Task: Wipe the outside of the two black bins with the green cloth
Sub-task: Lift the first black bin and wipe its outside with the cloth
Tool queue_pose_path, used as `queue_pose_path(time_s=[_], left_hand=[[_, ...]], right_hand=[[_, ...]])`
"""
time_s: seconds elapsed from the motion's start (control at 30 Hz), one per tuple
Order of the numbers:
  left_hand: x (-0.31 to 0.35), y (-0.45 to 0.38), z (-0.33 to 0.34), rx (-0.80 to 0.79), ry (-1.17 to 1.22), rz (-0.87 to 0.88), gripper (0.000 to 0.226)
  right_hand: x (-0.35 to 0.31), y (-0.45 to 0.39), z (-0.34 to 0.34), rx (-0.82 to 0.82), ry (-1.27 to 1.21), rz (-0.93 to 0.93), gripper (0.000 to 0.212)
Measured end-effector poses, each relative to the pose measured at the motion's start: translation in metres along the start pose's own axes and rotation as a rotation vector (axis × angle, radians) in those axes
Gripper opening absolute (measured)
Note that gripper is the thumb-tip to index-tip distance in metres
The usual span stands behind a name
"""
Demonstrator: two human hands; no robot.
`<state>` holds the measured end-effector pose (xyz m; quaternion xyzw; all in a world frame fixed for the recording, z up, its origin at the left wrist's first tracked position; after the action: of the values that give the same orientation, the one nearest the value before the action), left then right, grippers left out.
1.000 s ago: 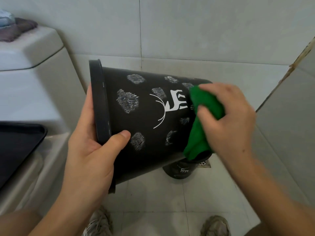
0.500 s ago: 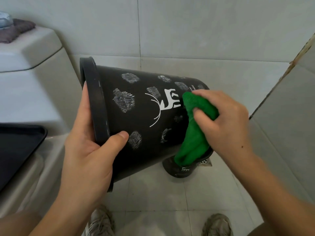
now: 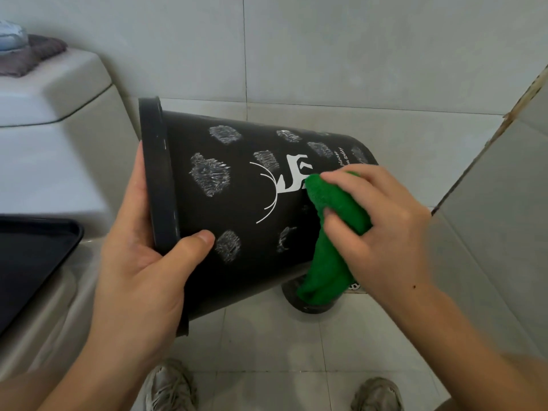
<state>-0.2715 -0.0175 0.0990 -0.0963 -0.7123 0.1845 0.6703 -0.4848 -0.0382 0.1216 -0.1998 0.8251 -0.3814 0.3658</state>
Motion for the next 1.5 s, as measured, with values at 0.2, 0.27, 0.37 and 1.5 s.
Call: queue_pose_path(time_s=[0.2,0.27,0.37,1.5], left_hand=[[0.002,0.001,0.004,-0.01,-0.035,0.017,0.09],[0.002,0.001,0.003,-0.004,-0.037,0.015,0.09],[0.0,0.001,0.004,-0.006,-0.03,0.008,0.091],[0.004,0.002,0.005,-0.025,-0.031,0.013,0.092]], right_hand=[[0.022,-0.014,-0.01,0.079,-0.044,0.128,0.035],[0.011,-0.008,-0.002,0.009,-0.04,0.089,0.033],[0.011,-0.007,-0.002,-0.024,-0.037,0.064,0.033],[0.008,-0.01,-0.008,0.021,0.012,0.075,0.035]])
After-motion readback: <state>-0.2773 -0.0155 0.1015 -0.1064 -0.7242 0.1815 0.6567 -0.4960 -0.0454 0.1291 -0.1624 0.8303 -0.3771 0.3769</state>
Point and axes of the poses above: each hand's wrist, its own y-axis away from the middle knuckle, its own z-axis out of the palm, x = y × z, the point moved 9 cm from there along -y, towards the middle knuckle, and after that the axes turned 11 degrees about -y, right-handed, at the moved point
